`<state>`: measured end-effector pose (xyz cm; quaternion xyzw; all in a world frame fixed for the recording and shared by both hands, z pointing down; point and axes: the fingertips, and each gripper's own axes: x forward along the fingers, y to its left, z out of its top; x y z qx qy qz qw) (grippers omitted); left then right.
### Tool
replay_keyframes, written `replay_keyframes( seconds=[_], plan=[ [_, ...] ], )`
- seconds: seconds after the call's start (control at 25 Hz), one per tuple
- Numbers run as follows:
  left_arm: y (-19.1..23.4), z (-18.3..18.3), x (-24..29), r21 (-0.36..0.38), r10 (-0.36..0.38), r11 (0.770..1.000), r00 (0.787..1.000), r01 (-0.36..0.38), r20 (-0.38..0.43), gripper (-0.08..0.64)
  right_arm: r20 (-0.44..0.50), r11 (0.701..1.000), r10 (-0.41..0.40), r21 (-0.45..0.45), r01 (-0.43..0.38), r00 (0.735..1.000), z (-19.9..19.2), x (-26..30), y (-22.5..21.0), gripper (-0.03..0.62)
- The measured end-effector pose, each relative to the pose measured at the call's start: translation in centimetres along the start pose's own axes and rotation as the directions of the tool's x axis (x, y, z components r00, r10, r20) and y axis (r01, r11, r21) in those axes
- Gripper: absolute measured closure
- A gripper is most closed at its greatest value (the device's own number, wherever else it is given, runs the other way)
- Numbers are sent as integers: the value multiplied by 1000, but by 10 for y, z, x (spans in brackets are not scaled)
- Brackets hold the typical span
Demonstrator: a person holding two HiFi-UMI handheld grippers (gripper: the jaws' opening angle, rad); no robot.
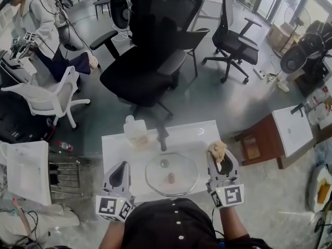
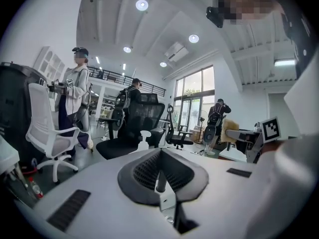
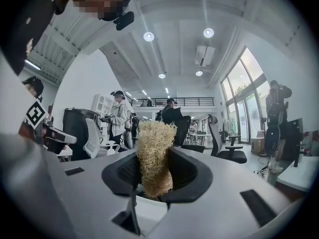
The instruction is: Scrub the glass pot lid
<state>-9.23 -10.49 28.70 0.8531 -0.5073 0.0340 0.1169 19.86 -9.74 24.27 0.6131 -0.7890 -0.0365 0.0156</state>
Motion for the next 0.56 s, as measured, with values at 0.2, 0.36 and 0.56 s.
replay_keyframes(
  seconds=[0.2,0.36,0.56],
  plan=[
    [-2,1,0,1,-3,1000,1000,3,-1,534,0,1000,7,-2,-7,1000,1,1,1,445],
    [-3,0,-2,1,-5,1000,1000,5,2,534,9,1000,13,-8,-12,1000,2,-1,3,445],
    [-4,1,0,4,-6,1000,1000,6,-4,534,12,1000,21,-17,-21,1000,6,3,4,445]
  ],
)
